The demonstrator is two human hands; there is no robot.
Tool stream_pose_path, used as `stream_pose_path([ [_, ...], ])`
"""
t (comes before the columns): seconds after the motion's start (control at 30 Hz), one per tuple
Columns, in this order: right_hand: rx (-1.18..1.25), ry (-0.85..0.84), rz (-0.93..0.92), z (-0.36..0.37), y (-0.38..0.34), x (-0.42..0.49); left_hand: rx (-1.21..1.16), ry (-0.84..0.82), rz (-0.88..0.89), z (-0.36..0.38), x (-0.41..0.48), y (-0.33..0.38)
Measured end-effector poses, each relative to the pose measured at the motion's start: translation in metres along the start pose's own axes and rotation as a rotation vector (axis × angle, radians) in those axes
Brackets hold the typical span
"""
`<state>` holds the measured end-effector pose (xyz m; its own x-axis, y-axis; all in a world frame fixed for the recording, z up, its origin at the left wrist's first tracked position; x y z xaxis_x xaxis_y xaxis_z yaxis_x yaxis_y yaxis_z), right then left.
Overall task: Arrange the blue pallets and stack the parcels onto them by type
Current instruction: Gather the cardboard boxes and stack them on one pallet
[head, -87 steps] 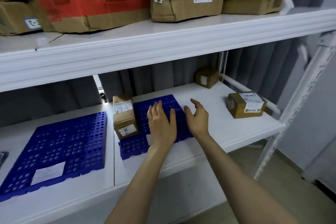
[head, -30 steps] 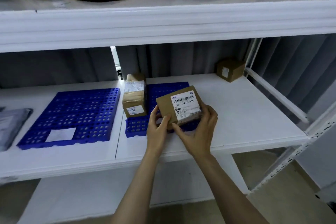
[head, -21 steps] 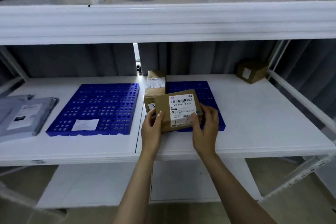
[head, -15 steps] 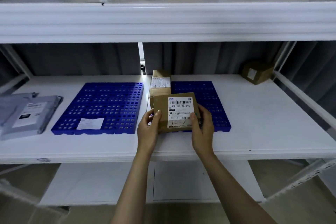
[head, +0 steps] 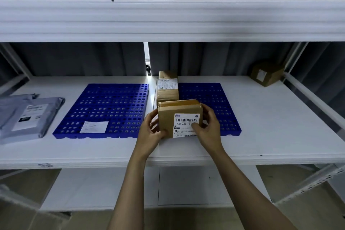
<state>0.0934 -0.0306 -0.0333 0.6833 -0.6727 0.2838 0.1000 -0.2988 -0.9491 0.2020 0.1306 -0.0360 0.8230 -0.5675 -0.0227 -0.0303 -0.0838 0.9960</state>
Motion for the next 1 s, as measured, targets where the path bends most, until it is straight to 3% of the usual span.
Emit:
stream_pose_path([
  [0.73,-0.118,-0.025,-0.024,0.011,0.018,0.012,0.036,0.061,0.055,0.004,0.017,-0.010],
  [1.0,-0.122,-0.076,-0.007,0.010,0.019,0.015,0.038,0.048,-0.015,0.009,0.020,-0.015],
])
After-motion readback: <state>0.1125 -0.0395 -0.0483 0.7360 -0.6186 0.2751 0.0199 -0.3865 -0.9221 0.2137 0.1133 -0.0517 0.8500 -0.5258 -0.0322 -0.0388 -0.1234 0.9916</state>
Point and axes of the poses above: each hand's wrist, its own x-axis towards the middle knuckle, its own z-axis out of the palm, y = z × x, the point moved 4 cm from there along x, towards the middle knuckle, and after that the axes turned 4 degrees about -z, right-handed, at the moved point
